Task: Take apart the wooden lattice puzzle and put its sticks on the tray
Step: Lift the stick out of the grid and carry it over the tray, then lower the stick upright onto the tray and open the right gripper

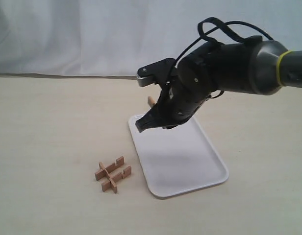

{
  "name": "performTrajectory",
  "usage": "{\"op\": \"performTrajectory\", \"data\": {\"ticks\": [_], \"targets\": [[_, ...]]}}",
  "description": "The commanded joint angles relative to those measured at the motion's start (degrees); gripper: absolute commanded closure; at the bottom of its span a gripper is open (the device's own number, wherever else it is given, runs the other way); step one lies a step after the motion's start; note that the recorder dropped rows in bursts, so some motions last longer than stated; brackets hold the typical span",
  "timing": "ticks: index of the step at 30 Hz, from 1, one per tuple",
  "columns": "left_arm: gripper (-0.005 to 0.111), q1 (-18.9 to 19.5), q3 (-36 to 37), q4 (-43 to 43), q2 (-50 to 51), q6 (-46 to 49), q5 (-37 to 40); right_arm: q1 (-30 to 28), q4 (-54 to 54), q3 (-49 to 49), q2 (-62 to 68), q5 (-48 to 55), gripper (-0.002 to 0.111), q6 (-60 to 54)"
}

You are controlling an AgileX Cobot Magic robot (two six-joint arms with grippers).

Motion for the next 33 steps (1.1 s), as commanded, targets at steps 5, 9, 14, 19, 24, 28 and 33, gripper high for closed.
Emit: {"op": "performTrajectory", "data": {"ticks": [5, 9, 14, 19, 24, 28, 33], "targets": [[0.107, -0.05, 0.10, -0.30, -0.13, 0.00, -1.06, -5.54, 19.00, -5.09, 8.95, -1.29, 0.104, -15.42], [0.107, -0.05, 0.10, -0.30, -0.13, 0.00, -1.06, -5.54, 23.97, -9.73, 13.85, 1.26, 0.104, -17.30], [0.107, -0.05, 0.10, -0.30, -0.13, 0.00, -1.06, -5.54, 26.82, -11.18, 16.85, -0.32, 0.104, -16.55], [0.107, -0.05, 0.10, -0.30, -0.13, 0.00, -1.06, -5.54, 26.44, -11.31, 18.09, -1.98, 0.104, -12.95], [0.107, -0.05, 0.10, -0.30, -0.13, 0.00, -1.06, -5.54, 26.46, -11.74, 18.09, -2.09, 0.090, -12.06], [0.107, -0.05, 0.10, -0.30, -0.13, 0.00, -1.06, -5.54, 26.46, -13.03, 17.57, 0.04, 0.069, -12.06], [0.107, -0.05, 0.10, -0.30, -0.13, 0.00, -1.06, -5.41, 25.88, -14.59, 14.35, 4.15, 0.060, -13.78]]}}
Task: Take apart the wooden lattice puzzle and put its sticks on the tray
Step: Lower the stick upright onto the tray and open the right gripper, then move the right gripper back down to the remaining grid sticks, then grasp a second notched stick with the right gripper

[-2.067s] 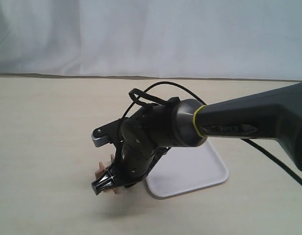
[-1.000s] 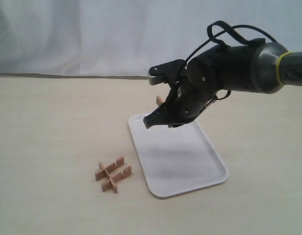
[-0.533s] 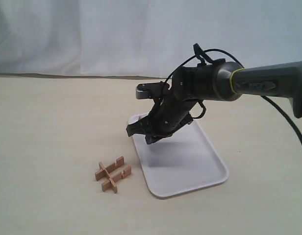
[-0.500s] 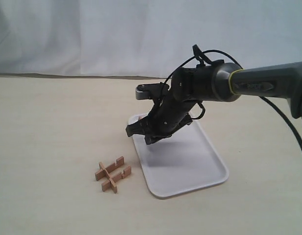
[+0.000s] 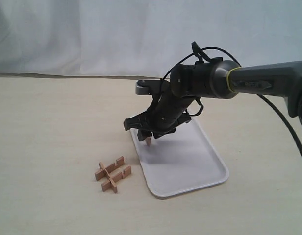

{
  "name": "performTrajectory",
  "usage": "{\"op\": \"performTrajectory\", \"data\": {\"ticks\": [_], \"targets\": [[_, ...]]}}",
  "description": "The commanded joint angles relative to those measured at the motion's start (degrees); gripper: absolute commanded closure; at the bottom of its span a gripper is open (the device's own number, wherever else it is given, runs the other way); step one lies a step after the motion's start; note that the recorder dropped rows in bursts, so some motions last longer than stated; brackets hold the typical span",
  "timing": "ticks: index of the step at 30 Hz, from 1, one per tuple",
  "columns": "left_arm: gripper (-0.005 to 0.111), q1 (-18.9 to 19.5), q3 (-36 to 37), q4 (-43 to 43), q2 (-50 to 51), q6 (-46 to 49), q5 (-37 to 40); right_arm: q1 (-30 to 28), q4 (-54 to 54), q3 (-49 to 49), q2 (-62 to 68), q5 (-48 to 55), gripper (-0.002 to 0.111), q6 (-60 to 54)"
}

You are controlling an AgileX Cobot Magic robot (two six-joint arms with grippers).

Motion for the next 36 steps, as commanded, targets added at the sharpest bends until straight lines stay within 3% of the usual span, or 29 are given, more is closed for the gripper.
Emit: {"op": "performTrajectory", "data": {"ticks": [1, 5, 12, 19, 36], "targets": [[0.107, -0.05, 0.10, -0.30, -0.13, 0.00, -0.96, -0.03, -0.66, -1.17, -3.92, 3.44, 0.060, -1.67], [0.107, -0.05, 0.10, -0.30, -0.13, 0.00, -0.96, 2.62, -6.80, -1.17, -6.94, 7.58, 0.060, -2.18], [0.107, -0.05, 0.10, -0.30, -0.13, 0.00, -0.96, 12.08, -14.50, -1.06, -7.52, 16.17, 0.060, -2.07], [0.107, -0.05, 0.10, -0.30, -0.13, 0.00, -0.96, 18.79, -16.28, 1.72, -7.72, 16.50, 0.060, -1.29], [0.107, -0.05, 0.10, -0.30, -0.13, 0.00, -0.96, 19.87, -12.11, 8.95, -7.72, 5.58, 0.061, 1.61]]}}
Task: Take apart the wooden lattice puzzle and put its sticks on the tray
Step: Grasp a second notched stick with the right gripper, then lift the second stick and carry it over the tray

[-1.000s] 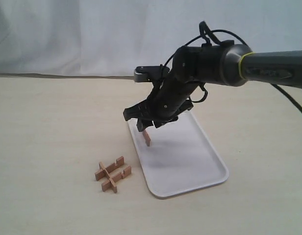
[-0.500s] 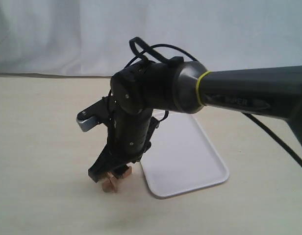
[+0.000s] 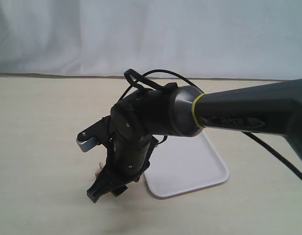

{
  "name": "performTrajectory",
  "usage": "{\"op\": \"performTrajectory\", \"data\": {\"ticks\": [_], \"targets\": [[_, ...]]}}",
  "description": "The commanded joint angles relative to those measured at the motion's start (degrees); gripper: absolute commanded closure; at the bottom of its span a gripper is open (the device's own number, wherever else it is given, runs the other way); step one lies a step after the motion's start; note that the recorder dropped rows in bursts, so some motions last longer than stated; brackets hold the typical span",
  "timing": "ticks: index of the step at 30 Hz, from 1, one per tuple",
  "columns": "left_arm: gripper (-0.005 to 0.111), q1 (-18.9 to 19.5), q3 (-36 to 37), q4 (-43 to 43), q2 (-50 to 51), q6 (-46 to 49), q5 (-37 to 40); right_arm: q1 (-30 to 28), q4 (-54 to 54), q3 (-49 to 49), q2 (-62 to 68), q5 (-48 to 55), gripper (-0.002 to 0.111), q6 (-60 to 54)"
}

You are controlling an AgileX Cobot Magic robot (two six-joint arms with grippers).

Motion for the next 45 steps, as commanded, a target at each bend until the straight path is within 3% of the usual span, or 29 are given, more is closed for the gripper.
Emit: {"op": "performTrajectory", "data": {"ticks": [1, 28, 31, 37, 45], "targets": [[0.107, -0.05, 0.10, -0.30, -0.13, 0.00, -0.96, 0.02, 2.43, 0.30, -0.42, -1.88, 0.061, 0.26], [0.107, -0.05, 0.10, -0.30, -0.13, 0.00, -0.96, 0.02, 3.84, 0.30, 4.20, -7.46, 0.068, 0.13], [0.107, -0.05, 0.10, -0.30, -0.13, 0.00, -0.96, 0.02, 3.84, 0.30, 4.20, -7.96, 0.073, 0.24], [0.107, -0.05, 0.10, -0.30, -0.13, 0.00, -0.96, 0.02, 3.84, 0.30, 4.20, -7.96, 0.104, 0.24], [0.107, -0.05, 0.10, -0.30, -0.13, 0.00, -0.96, 0.02, 3.84, 0.30, 2.72, -7.58, 0.104, 0.24]]}}
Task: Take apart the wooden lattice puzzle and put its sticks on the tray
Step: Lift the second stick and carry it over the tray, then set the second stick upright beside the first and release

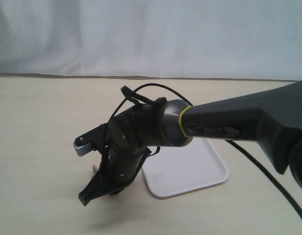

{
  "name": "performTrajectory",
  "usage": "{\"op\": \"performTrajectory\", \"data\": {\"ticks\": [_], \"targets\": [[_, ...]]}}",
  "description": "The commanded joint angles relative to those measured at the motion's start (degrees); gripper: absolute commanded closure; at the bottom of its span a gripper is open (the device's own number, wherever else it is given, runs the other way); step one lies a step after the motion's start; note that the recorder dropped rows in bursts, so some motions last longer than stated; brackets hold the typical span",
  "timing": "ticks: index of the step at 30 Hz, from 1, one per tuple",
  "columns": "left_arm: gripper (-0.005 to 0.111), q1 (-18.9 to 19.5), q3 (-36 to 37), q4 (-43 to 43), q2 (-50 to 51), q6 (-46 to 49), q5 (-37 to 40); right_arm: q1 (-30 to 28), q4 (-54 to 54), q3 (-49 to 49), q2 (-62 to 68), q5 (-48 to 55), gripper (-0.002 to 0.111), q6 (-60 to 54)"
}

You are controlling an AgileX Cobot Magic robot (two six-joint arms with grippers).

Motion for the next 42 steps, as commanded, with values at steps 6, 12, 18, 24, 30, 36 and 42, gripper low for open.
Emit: {"op": "performTrajectory", "data": {"ticks": [6, 12, 18, 24, 30, 36, 42], "targets": [[0.107, -0.05, 0.10, -0.30, -0.13, 0.00, -0.96, 0.02, -0.74, 0.17, -4.70, 1.07, 0.104, 0.01], [0.107, -0.05, 0.10, -0.30, -0.13, 0.00, -0.96, -0.34, -2.91, 0.17, -11.14, 2.93, 0.104, -2.18], [0.107, -0.05, 0.10, -0.30, -0.13, 0.00, -0.96, -5.78, -7.84, 0.17, -15.72, 2.70, 0.104, -1.05], [0.107, -0.05, 0.10, -0.30, -0.13, 0.00, -0.96, -15.69, -7.92, 0.17, -13.81, 0.81, 0.104, 2.35], [0.107, -0.05, 0.10, -0.30, -0.13, 0.00, -0.96, -19.51, -7.83, 0.17, -8.98, -1.60, 0.104, 4.49], [0.107, -0.05, 0.10, -0.30, -0.13, 0.00, -0.96, -19.51, -7.83, 0.17, -4.12, -5.49, 0.104, 4.49], [0.107, -0.05, 0.10, -0.30, -0.13, 0.00, -0.96, -19.51, -7.55, 0.17, -0.98, -9.86, 0.104, 5.12]]}}
